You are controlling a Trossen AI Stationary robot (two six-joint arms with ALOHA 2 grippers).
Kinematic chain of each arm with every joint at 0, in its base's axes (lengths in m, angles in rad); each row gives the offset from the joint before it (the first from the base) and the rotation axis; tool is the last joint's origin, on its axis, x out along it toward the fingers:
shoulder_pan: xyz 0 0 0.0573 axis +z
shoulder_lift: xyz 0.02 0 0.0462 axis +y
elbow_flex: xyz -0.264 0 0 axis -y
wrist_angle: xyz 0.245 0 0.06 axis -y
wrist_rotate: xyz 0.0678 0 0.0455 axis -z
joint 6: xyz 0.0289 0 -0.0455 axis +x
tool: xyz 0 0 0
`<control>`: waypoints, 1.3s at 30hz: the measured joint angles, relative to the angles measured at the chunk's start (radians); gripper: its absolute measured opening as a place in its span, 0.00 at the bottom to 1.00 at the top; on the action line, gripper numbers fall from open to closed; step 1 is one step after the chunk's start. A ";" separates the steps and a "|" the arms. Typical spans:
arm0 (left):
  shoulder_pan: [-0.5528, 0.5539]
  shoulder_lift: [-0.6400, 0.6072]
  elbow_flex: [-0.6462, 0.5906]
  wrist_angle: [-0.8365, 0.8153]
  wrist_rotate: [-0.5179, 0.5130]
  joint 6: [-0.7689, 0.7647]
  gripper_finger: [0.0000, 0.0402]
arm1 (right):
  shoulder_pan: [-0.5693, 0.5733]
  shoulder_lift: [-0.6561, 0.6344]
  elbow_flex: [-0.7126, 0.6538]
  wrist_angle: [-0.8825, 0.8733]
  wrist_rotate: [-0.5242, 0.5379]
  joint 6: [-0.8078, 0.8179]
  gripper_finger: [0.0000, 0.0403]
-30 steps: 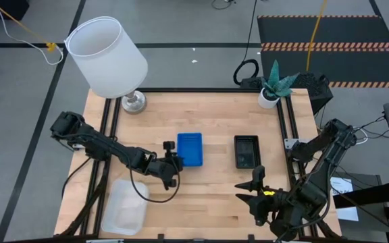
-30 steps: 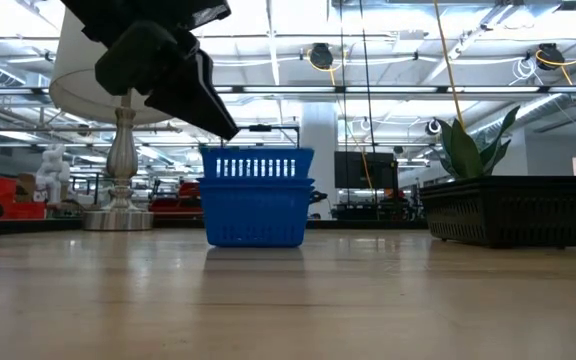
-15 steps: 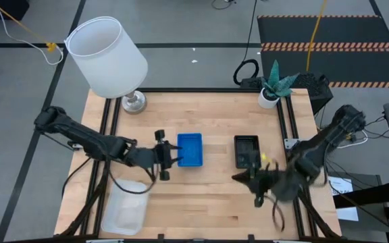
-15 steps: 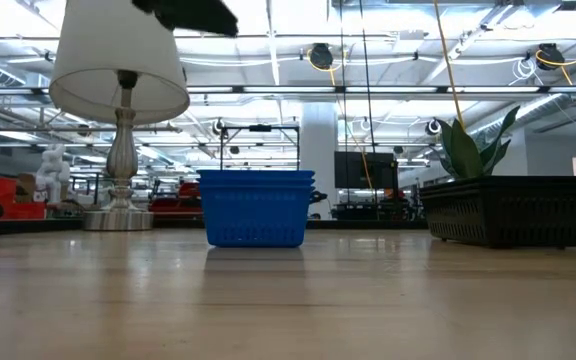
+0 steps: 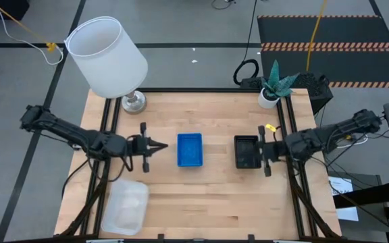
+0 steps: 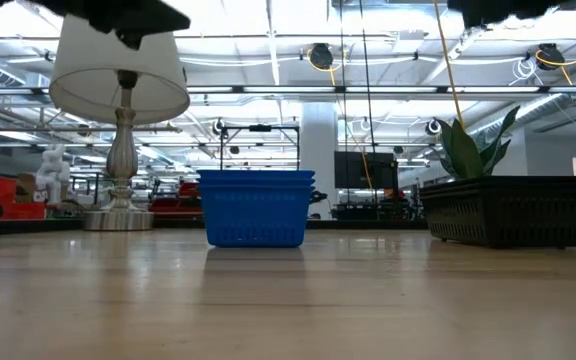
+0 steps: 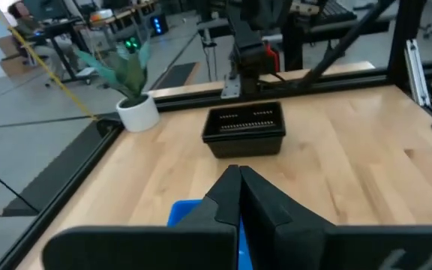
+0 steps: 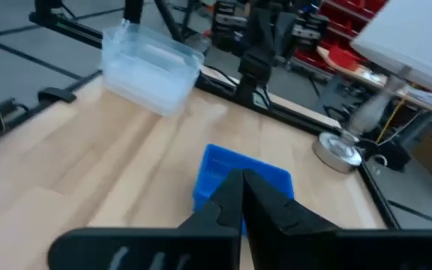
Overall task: Stack baskets by color
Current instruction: Return to Home Position
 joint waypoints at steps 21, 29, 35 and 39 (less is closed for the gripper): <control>0.182 -0.315 -0.425 0.216 0.186 -0.046 0.01 | -0.183 -0.189 -0.415 0.333 -0.140 -0.049 0.00; 0.182 -0.430 -0.507 0.220 0.194 -0.051 0.01 | -0.189 -0.195 -0.535 0.510 -0.141 -0.045 0.00; 0.182 -0.501 -0.547 0.172 0.197 -0.051 0.01 | -0.185 -0.204 -0.539 0.475 -0.182 0.008 0.00; 0.182 -0.523 -0.547 0.156 0.231 -0.045 0.01 | -0.184 -0.216 -0.541 0.453 -0.194 0.034 0.00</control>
